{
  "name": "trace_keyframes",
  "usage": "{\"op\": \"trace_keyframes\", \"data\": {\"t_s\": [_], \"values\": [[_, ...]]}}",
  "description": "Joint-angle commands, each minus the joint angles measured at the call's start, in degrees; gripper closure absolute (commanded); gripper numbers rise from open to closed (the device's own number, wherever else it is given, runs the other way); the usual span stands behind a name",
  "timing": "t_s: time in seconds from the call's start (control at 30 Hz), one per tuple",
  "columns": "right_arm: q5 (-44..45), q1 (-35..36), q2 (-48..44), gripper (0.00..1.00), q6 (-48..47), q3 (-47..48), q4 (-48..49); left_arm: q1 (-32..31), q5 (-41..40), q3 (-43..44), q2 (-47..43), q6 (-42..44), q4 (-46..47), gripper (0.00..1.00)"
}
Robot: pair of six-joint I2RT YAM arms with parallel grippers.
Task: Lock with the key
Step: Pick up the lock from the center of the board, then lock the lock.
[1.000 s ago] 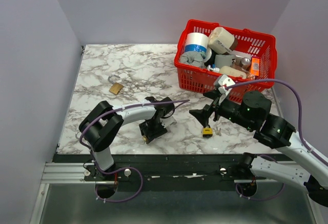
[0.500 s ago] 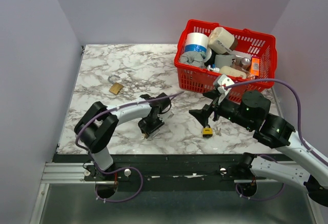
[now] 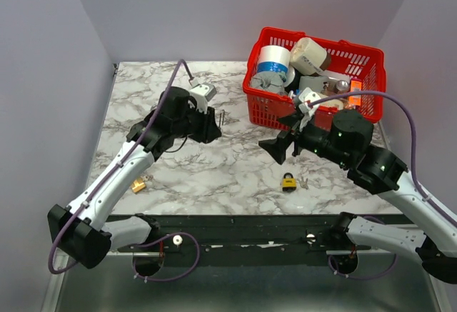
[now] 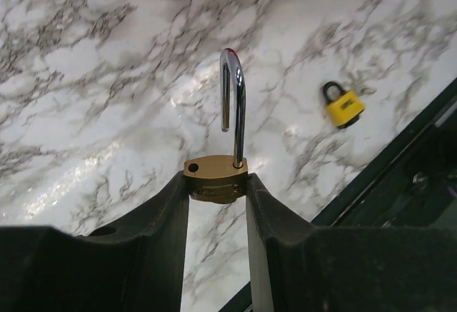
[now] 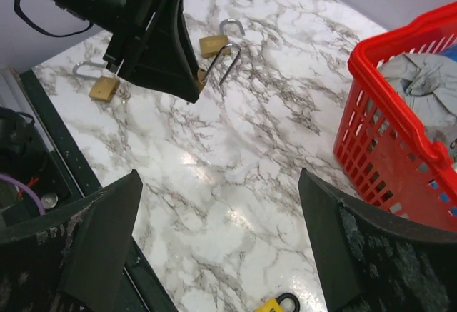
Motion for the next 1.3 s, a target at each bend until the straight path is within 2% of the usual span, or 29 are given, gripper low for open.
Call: {"op": "trace_keyframes", "data": {"t_s": [0.0, 0.03, 0.13, 0.27, 0.37, 0.4, 0.5, 0.67, 0.87, 1.27], "values": [[-11.29, -1.97, 3.28, 0.0, 4.27, 7.46, -1.64, 2.72, 12.93, -4.09, -5.18, -12.97, 17.71, 1.0], [-13.58, -2.14, 5.12, 0.01, 4.97, 8.44, -1.64, 4.21, 17.13, -5.43, -6.14, -15.37, 24.79, 1.0], [-19.66, -2.15, 7.33, 0.02, 4.81, 10.99, 0.63, 5.36, 20.34, -9.74, -8.87, -22.24, 35.72, 1.0], [-14.94, -2.23, 9.44, 0.04, 3.93, 11.7, 3.8, 5.37, 14.29, -11.15, -12.03, -22.16, 36.55, 1.0], [-11.77, -2.23, 12.24, 0.21, 4.36, 12.57, 6.52, 5.28, 11.3, -11.77, -13.18, -22.77, 36.46, 1.0], [-10.45, -2.15, 13.3, 0.32, 4.36, 13.1, 7.22, 5.28, 10.94, -12.03, -13.36, -23.3, 36.55, 1.0], [-8.87, -2.06, 17.51, 0.42, 4.63, 15.74, 9.34, 4.93, 10.15, -12.47, -13.45, -25.41, 36.81, 1.0], [-8.59, -2.06, 22.62, 0.43, 5.5, 19.78, 11.1, 3.61, 8.21, -12.65, -14.32, -25.24, 36.73, 1.0], [-9.12, -0.92, 25.61, 0.5, 5.77, 21.37, 12.77, 2.91, 7.51, -13.52, -14.5, -25.85, 36.73, 1.0], [-5.08, 0.58, 29.04, 0.49, 5.42, 20.75, 12.59, 1.59, 6.54, -12.91, -14.59, -26.2, 36.29, 1.0]]}}
